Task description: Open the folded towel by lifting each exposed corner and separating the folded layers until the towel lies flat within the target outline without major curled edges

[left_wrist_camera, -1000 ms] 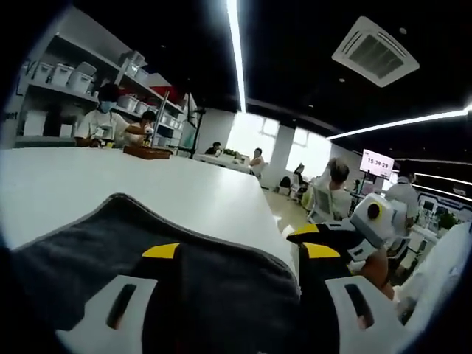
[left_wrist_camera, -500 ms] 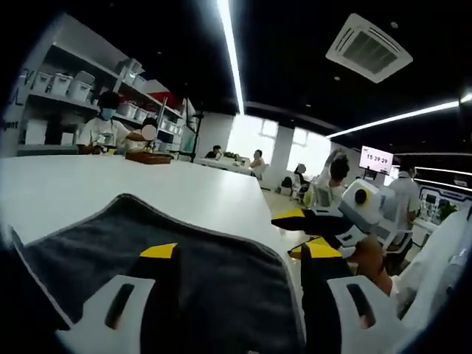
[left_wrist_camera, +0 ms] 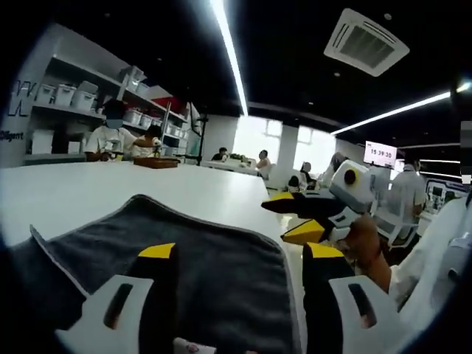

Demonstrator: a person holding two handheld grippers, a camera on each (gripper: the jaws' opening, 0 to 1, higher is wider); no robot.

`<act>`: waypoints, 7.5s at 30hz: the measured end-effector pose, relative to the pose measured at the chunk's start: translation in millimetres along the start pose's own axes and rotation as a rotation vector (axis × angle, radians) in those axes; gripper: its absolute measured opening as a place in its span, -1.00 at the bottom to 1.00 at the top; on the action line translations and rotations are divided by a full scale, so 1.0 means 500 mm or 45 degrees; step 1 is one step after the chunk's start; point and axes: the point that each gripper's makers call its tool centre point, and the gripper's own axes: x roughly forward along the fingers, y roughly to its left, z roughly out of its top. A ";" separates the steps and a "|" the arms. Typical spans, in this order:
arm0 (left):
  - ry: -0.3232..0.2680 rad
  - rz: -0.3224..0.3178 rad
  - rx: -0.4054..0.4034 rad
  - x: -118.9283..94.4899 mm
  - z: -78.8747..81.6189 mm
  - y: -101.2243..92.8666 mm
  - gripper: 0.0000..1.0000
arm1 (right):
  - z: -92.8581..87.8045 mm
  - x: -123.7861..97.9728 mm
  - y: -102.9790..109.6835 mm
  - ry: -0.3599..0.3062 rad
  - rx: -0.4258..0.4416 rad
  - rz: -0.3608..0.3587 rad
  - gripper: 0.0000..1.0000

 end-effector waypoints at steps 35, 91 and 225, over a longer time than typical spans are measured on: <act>-0.064 0.103 0.014 -0.117 -0.031 -0.033 0.35 | 0.021 0.030 0.045 -0.039 0.055 0.100 -0.35; 0.253 0.513 0.257 -0.194 -0.135 0.016 0.18 | 0.015 0.027 0.058 -0.005 0.027 0.106 -0.37; 0.109 0.596 0.440 -0.212 -0.105 -0.011 -0.99 | 0.058 0.154 0.162 0.006 -0.032 0.293 -0.38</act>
